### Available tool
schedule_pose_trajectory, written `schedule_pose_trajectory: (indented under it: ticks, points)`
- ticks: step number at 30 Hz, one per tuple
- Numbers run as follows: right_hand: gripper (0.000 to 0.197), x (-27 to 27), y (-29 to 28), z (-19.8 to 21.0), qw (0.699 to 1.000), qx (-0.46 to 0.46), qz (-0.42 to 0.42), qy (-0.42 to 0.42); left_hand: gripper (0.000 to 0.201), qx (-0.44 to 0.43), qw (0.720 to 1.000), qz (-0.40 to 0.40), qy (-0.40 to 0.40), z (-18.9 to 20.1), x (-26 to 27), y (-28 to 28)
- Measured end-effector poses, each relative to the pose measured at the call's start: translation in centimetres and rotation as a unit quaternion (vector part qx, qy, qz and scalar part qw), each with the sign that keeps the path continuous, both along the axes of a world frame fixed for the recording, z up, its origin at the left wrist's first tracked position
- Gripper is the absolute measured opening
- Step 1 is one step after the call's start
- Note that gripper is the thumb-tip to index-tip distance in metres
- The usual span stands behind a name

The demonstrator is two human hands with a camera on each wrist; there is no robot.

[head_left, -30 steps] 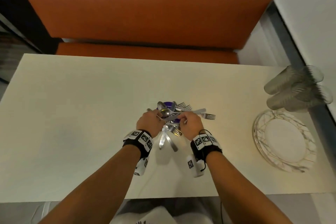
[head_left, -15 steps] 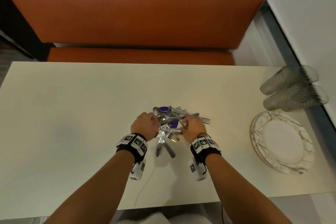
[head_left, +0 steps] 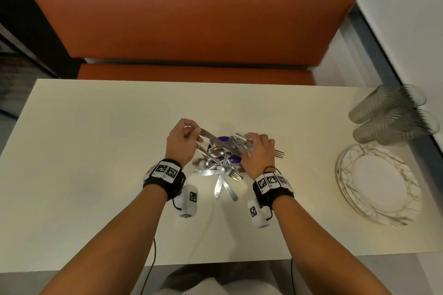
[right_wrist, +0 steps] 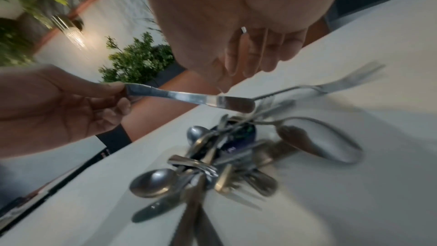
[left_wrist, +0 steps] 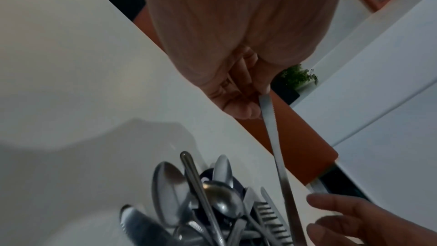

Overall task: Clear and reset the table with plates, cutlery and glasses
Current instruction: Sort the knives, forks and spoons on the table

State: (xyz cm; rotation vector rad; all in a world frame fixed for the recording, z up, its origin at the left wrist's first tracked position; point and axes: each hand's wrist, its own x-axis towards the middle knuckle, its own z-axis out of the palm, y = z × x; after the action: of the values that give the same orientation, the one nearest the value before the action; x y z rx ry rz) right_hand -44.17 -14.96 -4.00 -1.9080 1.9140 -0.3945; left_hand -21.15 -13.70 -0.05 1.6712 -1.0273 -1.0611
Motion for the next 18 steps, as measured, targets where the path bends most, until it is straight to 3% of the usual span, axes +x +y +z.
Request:
schedule_pose_trajectory:
  ticks: [5,11,18]
  points:
    - [0.023,2.8,0.0,2.0,0.997,0.002,0.075,-0.008,0.005,-0.013,0.998,0.030,0.062,0.6,1.0,-0.2]
    - [0.022,4.4,0.9,2.0,0.967,0.106,0.080,-0.219,0.009,-0.015,0.991,0.078,0.108,1.1,1.3,-0.1]
    - [0.029,4.8,1.7,2.2,0.966,0.103,0.104,-0.214,0.013,0.030,0.983,0.129,0.129,0.2,0.7,-0.3]
